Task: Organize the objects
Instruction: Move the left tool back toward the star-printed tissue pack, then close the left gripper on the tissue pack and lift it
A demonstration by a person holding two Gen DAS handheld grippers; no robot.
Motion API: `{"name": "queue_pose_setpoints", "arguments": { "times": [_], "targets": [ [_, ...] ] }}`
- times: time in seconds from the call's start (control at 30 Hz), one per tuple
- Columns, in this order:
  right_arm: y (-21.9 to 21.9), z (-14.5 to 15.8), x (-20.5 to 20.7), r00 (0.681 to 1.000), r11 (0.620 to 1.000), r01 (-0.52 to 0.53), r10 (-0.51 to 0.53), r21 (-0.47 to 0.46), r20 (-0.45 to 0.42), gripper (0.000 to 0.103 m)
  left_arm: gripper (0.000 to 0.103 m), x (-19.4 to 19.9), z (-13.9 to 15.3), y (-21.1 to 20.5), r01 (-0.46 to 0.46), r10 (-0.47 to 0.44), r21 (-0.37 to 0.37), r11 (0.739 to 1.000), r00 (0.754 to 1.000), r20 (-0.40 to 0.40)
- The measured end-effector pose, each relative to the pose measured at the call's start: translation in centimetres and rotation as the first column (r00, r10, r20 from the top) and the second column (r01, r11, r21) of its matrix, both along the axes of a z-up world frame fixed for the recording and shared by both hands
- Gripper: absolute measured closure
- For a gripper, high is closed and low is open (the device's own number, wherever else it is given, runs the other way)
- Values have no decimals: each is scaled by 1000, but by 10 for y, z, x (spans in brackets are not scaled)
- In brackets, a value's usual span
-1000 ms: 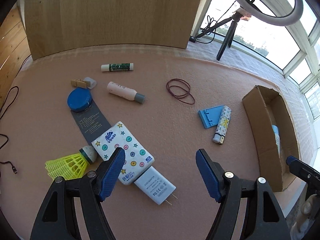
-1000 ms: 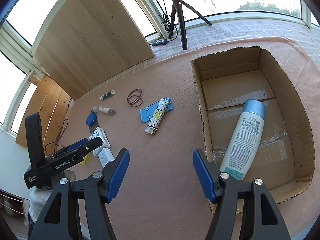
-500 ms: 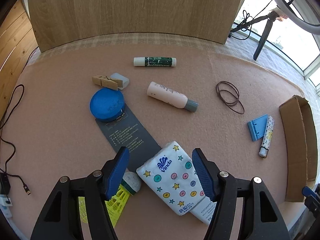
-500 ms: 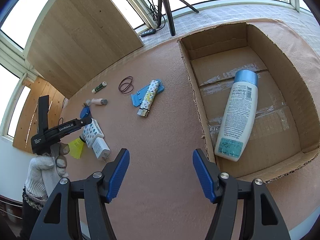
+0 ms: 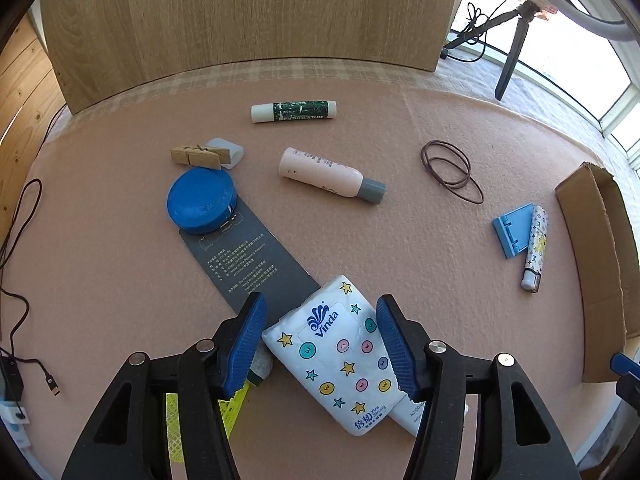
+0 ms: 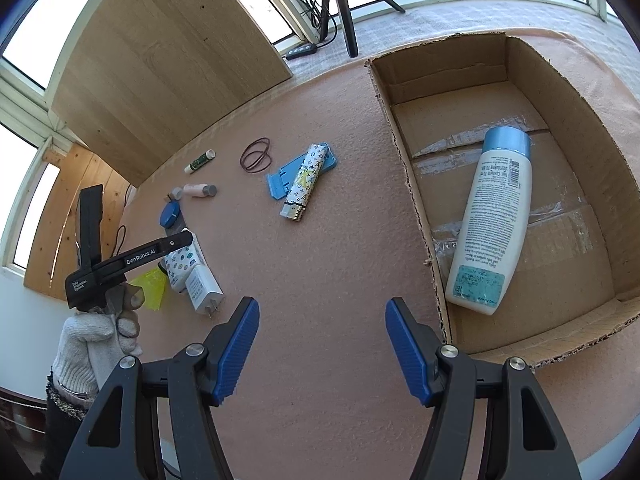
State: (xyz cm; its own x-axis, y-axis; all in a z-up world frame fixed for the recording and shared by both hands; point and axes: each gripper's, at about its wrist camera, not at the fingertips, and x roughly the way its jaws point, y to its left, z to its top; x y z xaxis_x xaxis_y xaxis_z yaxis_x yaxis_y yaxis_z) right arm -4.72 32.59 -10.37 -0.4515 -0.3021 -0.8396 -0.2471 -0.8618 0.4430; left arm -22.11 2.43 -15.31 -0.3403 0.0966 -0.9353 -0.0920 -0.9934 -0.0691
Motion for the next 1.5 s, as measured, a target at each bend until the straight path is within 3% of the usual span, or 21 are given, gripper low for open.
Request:
{"name": "queue_pose_setpoints", "arguments": {
  "times": [0.53,0.93,1.1,1.23,1.5],
  "targets": [
    [-23,1,-5,998,998,-64,64,-7,-11,41,42,69,-2,-13,16,-16,67,998,1000,-8],
    [-56,-1,-6,989,989,-148,148,-15,-10,41,42,135,-7,-4,87,-88,139,987,996,6],
    [-78,-7,-7,978,978,-208,208,-30,5,41,41,154,-3,-6,79,-80,133,988,997,2],
    [-97,-14,-7,965,965,-260,261,-41,22,41,31,169,10,-16,40,-38,130,991,999,-19],
    [-135,-32,-14,921,922,-378,384,-84,68,41,31,199,18,-26,13,-17,221,975,1000,17]
  ]
}}
